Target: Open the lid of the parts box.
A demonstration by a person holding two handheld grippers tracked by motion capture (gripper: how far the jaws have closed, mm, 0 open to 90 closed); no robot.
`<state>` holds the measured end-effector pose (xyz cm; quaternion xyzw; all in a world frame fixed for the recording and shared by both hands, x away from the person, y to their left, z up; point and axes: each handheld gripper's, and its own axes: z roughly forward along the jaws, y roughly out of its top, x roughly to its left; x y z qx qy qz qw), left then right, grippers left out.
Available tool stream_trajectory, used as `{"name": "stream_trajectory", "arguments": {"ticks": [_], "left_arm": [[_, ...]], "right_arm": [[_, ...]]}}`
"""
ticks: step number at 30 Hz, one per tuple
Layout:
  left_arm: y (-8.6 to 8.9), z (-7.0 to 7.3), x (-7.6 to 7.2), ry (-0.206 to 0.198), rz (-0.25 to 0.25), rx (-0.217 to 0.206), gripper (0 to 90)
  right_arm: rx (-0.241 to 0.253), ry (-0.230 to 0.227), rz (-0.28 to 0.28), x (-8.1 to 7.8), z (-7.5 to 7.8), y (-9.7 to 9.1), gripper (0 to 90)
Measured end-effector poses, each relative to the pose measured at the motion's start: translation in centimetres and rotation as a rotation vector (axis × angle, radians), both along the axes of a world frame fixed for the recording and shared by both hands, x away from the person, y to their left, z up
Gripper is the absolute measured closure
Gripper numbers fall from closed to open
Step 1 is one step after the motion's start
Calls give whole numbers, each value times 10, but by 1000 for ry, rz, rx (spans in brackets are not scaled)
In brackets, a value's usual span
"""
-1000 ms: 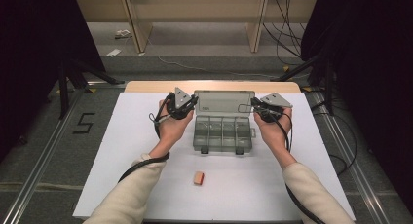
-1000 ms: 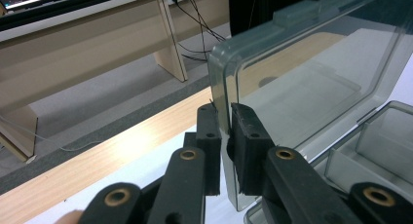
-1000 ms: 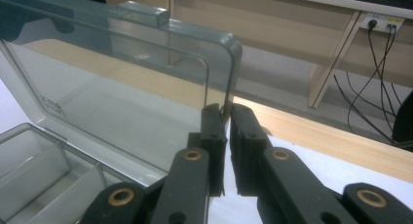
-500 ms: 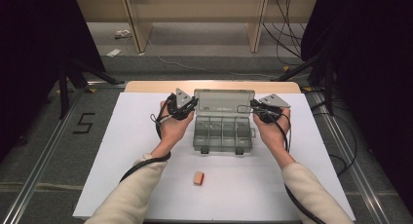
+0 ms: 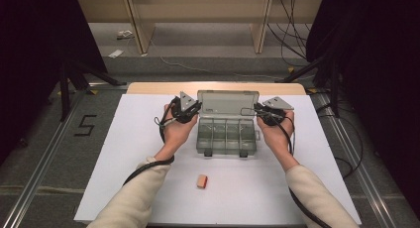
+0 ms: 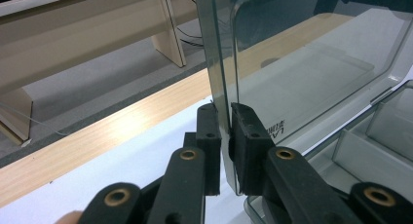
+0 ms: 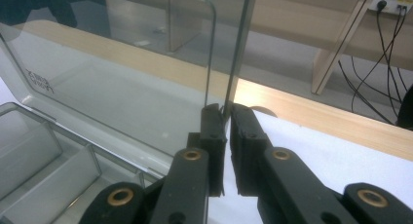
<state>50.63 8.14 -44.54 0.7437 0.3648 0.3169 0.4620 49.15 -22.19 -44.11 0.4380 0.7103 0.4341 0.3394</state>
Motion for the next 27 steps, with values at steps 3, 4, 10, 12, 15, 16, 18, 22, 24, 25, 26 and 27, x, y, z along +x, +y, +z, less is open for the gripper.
{"name": "stream_trajectory", "arguments": {"ticks": [3, 4, 10, 12, 15, 16, 18, 22, 24, 25, 26, 27], "left_arm": [[-1, -1, 0, 2, 2, 4, 819], [-1, -2, 0, 5, 2, 6, 818], [-1, -5, 2, 15, 3, 9, 818], [-1, -6, 2, 18, 5, 8, 818], [-1, -6, 3, 22, 5, 9, 817], [-2, -8, 3, 27, 8, 12, 817], [-2, -10, 4, 32, 9, 17, 816], [-3, -12, 5, 42, 13, 13, 816], [-3, -12, 5, 45, 13, 14, 816], [-3, -13, 5, 46, 13, 13, 816], [-3, -13, 6, 47, 12, 14, 816], [-3, -13, 6, 47, 12, 14, 816]], "right_arm": [[1, 9, 1, 0, -1, 0, 853], [1, 9, 2, 1, -2, 0, 853], [-3, 20, 0, 2, -5, 0, 853], [-3, 23, 0, 2, -5, 0, 853], [-4, 29, 0, 3, -6, 0, 852], [-5, 31, 1, 3, -7, 0, 852], [-6, 37, 2, 4, -8, 0, 851], [-9, 44, 1, 4, -10, 0, 851], [-8, 47, 1, 5, -10, 0, 850], [-8, 49, 2, 5, -11, 0, 850], [-8, 51, 2, 5, -11, 0, 850], [-8, 51, 2, 5, -11, 0, 850]]}}
